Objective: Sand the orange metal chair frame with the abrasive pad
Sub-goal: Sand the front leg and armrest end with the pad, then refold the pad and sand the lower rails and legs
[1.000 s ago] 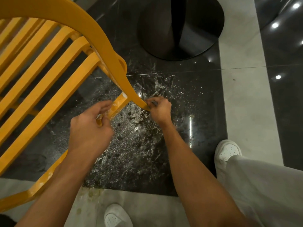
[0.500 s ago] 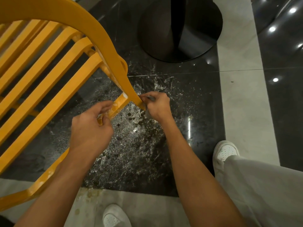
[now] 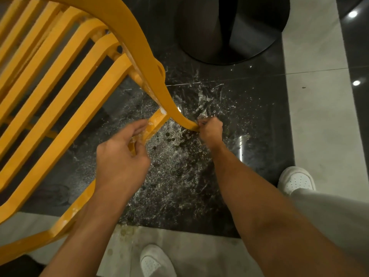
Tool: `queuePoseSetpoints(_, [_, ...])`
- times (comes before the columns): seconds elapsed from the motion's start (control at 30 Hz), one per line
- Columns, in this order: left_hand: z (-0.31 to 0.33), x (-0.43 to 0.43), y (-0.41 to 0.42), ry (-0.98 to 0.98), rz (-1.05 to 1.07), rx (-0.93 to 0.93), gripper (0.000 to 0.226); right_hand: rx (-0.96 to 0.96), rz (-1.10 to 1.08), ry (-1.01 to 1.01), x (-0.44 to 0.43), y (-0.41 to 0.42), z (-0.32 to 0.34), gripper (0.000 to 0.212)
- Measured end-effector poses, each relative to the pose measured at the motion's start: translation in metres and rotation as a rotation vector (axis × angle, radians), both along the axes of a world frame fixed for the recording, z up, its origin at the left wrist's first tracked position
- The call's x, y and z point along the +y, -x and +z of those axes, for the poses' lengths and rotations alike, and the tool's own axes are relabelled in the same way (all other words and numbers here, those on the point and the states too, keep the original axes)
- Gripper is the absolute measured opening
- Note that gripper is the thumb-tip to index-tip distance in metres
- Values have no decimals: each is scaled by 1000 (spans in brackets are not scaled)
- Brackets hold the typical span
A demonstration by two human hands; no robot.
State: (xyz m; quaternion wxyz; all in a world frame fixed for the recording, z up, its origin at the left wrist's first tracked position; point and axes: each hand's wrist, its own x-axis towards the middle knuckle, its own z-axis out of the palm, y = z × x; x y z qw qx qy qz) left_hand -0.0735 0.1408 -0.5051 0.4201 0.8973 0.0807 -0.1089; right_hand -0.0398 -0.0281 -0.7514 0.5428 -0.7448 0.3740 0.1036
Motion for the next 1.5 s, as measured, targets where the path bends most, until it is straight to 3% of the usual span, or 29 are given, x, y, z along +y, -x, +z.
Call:
queuePoseSetpoints(0.27, [1, 5, -2, -47, -4, 25, 47, -16, -7, -130, -8, 0, 14, 13])
queuePoseSetpoints(0.6, [17, 4, 3, -36, 15, 104, 54, -267, 44, -417, -1, 21, 130, 19])
queuePoseSetpoints(0.8, [42, -8, 23, -169, -113, 39, 53, -421, 4, -620, -10, 50, 194, 22])
queuePoseSetpoints(0.97, [67, -24, 34, 6, -6, 125, 28, -441, 45, -753, -14, 75, 239, 30])
queuePoseSetpoints(1.07, [74, -39, 46, 254, 101, 261, 37, -422, 86, -789, -12, 91, 269, 35])
queuePoseSetpoints(1.2, [88, -50, 65, 493, 292, 207, 24, -406, 169, -713, -8, 107, 310, 35])
queuePoseSetpoints(1.4, [104, -35, 73, 637, 437, 240, 8, -399, 352, -320, -2, 122, 349, 30])
queuePoseSetpoints(1.5, [111, -27, 72, 723, 528, 246, 16, -386, 354, -192, 5, 124, 360, 26])
